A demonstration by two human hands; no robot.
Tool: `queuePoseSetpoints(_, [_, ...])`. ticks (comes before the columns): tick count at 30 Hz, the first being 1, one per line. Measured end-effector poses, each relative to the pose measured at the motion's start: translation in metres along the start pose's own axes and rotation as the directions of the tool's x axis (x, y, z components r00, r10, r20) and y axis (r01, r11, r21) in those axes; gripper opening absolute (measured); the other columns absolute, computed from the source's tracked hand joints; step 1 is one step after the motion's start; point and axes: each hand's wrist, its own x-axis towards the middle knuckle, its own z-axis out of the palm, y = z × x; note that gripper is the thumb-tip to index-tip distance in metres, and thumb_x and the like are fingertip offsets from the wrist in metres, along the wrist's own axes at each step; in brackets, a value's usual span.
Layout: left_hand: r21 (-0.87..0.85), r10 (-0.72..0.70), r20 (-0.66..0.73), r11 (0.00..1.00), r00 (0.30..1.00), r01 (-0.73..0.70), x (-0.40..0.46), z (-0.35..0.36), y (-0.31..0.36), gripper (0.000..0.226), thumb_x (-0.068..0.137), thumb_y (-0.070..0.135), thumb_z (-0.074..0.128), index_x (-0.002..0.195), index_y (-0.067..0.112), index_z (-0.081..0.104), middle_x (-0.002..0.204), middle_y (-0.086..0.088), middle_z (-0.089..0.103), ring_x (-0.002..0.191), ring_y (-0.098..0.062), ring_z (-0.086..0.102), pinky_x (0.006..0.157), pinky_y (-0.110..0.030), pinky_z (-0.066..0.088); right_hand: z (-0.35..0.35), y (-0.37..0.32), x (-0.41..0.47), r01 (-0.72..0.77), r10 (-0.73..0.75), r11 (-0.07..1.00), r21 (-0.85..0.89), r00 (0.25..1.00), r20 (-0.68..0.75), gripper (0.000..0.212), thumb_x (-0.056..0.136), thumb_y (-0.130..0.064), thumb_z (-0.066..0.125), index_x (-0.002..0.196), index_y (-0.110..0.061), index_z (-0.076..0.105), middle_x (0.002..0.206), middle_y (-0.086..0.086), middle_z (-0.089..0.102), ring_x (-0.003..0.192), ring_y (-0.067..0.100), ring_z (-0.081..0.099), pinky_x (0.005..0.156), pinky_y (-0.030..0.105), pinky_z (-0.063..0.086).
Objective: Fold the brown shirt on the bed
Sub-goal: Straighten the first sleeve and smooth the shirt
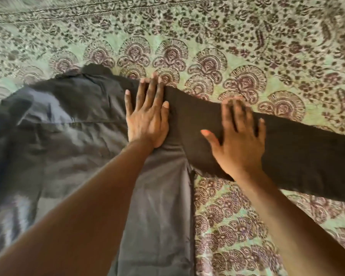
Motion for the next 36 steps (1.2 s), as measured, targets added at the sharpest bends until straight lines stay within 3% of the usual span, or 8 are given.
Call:
queuePoseSetpoints(4, [0.016,0.016,0.017,1.0,1.0,-0.017,0.006,0.006,-0.004,0.061,0.109,0.046,0.018,0.167,0.03,0.01,0.176,0.01,0.003,0.163,-0.017,0.002,0.129,-0.059,0.004,-0.008,-0.035,0.023,-0.222,0.244,0.945,0.24,0.968,-0.066,0.073,0.104,-0.056,0.033,0.163,-0.013,0.026,0.173,0.011,0.013,0.159,0.041,0.006,0.124,0.064,0.014])
queuePoseSetpoints(8, [0.021,0.026,0.023,0.999,0.999,-0.026,0.006,0.006,-0.006,0.06,0.11,0.045,0.017,0.167,0.03,0.008,0.176,0.01,0.0,0.163,-0.017,-0.001,0.129,-0.058,0.004,0.002,-0.099,0.038,0.148,-0.126,0.966,0.213,0.986,-0.113,0.061,0.106,-0.033,0.034,0.161,-0.007,0.028,0.172,0.011,0.018,0.16,0.032,0.011,0.126,0.053,0.021])
queuePoseSetpoints(13, [0.012,0.01,0.064,1.0,0.998,-0.011,0.007,0.001,-0.004,0.061,0.109,0.046,0.017,0.167,0.031,0.006,0.176,0.012,-0.002,0.163,-0.016,-0.002,0.129,-0.057,0.003,0.012,-0.055,0.013,0.158,-0.158,0.987,0.025,0.987,-0.014,0.066,0.106,-0.06,0.025,0.165,-0.031,0.018,0.174,-0.001,0.012,0.161,0.023,0.011,0.127,0.054,0.014])
queuePoseSetpoints(21, [0.008,0.014,0.074,1.0,0.997,-0.014,0.009,0.004,-0.007,0.06,0.11,0.048,0.013,0.167,0.034,0.003,0.175,0.013,-0.004,0.163,-0.016,-0.004,0.129,-0.056,0.0,-0.003,0.039,0.0,-0.307,0.316,0.947,0.091,0.941,-0.123,0.071,0.106,-0.064,0.024,0.164,-0.022,0.023,0.173,0.013,0.015,0.16,0.037,0.008,0.124,0.067,0.013])
queuePoseSetpoints(27, [0.052,-0.017,0.147,0.999,0.989,0.01,0.007,-0.008,0.006,0.062,0.111,0.048,0.015,0.167,0.029,0.0,0.176,0.009,-0.01,0.162,-0.022,-0.009,0.129,-0.058,-0.004,0.001,-0.006,-0.002,0.135,-0.134,0.989,0.051,0.991,-0.022,0.064,0.107,-0.054,0.027,0.164,-0.025,0.025,0.173,0.009,0.015,0.161,0.032,0.007,0.127,0.06,0.013])
queuePoseSetpoints(31, [-0.018,0.159,0.158,0.987,0.975,-0.158,-0.024,-0.028,0.056,0.069,0.109,0.044,0.036,0.168,0.023,0.006,0.176,0.004,-0.008,0.163,-0.026,-0.007,0.13,-0.054,0.0,-0.001,0.051,-0.014,0.026,-0.026,0.999,0.026,1.0,-0.001,0.067,0.103,-0.069,0.021,0.163,-0.04,0.018,0.174,0.004,0.011,0.16,0.034,0.006,0.125,0.06,0.014])
queuePoseSetpoints(34, [-0.148,0.413,0.288,0.91,0.864,-0.386,-0.068,-0.017,0.104,0.076,0.102,0.057,0.037,0.167,0.034,0.005,0.176,0.007,-0.011,0.163,-0.023,-0.007,0.13,-0.055,0.009,-0.009,0.102,-0.02,0.017,-0.017,1.0,-0.001,0.999,0.033,0.071,0.1,-0.074,0.014,0.164,-0.042,0.01,0.175,0.0,0.004,0.161,0.033,0.003,0.126,0.061,0.015])
queuePoseSetpoints(36, [-0.103,0.375,0.349,0.926,0.859,-0.363,-0.089,-0.001,0.127,0.081,0.096,0.073,0.032,0.164,0.045,-0.002,0.174,0.009,-0.018,0.162,-0.025,-0.012,0.129,-0.059,0.004,-0.014,0.132,-0.025,0.009,-0.008,1.0,-0.018,0.999,0.054,0.074,0.099,-0.076,0.012,0.164,-0.042,0.006,0.175,-0.002,0.0,0.161,0.031,0.005,0.126,0.062,0.014])
